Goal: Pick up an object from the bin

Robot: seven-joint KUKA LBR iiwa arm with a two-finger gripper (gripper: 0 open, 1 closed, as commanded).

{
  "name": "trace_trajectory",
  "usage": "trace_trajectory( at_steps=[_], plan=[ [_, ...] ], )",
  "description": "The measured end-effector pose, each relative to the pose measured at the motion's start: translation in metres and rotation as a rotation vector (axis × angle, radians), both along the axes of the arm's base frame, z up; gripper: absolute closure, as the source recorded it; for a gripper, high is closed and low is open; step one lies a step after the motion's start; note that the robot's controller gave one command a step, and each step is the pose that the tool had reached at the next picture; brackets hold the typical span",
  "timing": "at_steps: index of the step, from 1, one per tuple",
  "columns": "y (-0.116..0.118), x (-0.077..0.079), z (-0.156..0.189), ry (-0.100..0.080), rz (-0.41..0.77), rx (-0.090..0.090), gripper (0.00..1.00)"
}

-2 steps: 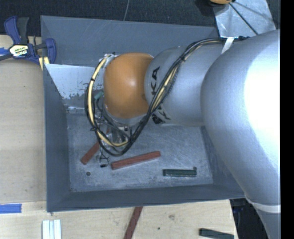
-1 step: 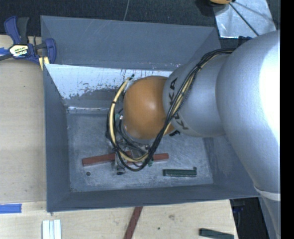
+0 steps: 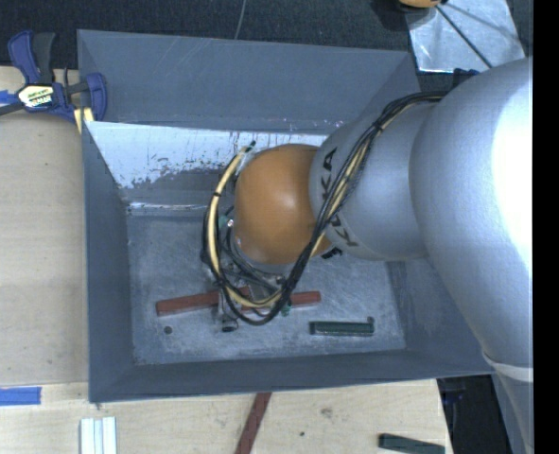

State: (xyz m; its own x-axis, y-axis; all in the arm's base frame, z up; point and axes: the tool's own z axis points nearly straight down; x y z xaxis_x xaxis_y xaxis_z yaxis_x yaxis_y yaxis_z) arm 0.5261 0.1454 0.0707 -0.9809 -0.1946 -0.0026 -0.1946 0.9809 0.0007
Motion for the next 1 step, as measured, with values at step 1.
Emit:
trace_trajectory(
  at_steps=[1],
  plan=[
    [0.0092, 0.0247, 0.1534, -0.002, 0.009, 0.0, 1.0]
  ],
)
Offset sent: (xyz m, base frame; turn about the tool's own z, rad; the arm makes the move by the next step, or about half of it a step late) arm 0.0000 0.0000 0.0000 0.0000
